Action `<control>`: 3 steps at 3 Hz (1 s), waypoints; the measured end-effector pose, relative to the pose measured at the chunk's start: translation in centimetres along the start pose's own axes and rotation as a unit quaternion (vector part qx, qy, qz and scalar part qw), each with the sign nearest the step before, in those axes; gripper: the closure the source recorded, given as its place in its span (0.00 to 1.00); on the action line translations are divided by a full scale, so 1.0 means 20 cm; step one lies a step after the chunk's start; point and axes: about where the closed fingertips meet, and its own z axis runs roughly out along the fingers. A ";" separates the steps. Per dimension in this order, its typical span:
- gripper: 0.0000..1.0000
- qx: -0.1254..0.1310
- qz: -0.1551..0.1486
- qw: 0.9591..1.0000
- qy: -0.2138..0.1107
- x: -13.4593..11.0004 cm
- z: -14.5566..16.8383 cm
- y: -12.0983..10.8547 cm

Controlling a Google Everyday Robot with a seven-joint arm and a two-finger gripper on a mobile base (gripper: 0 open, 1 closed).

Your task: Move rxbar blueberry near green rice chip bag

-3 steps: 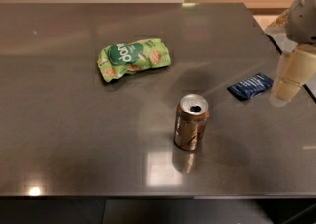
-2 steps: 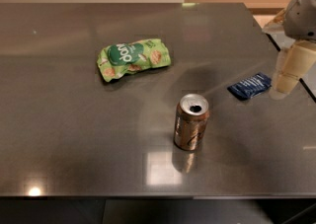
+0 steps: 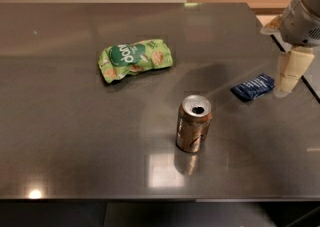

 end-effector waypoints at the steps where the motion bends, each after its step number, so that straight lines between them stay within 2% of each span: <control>1: 0.00 -0.012 -0.041 0.999 0.000 0.05 0.09 -0.05; 2: 0.00 -0.047 -0.097 0.994 -0.009 0.09 0.20 -0.08; 3: 0.00 -0.064 -0.135 0.988 -0.023 0.12 0.28 -0.10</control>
Offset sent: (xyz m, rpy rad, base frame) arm 0.0275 -0.0256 -0.0595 -0.0398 0.1600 0.3724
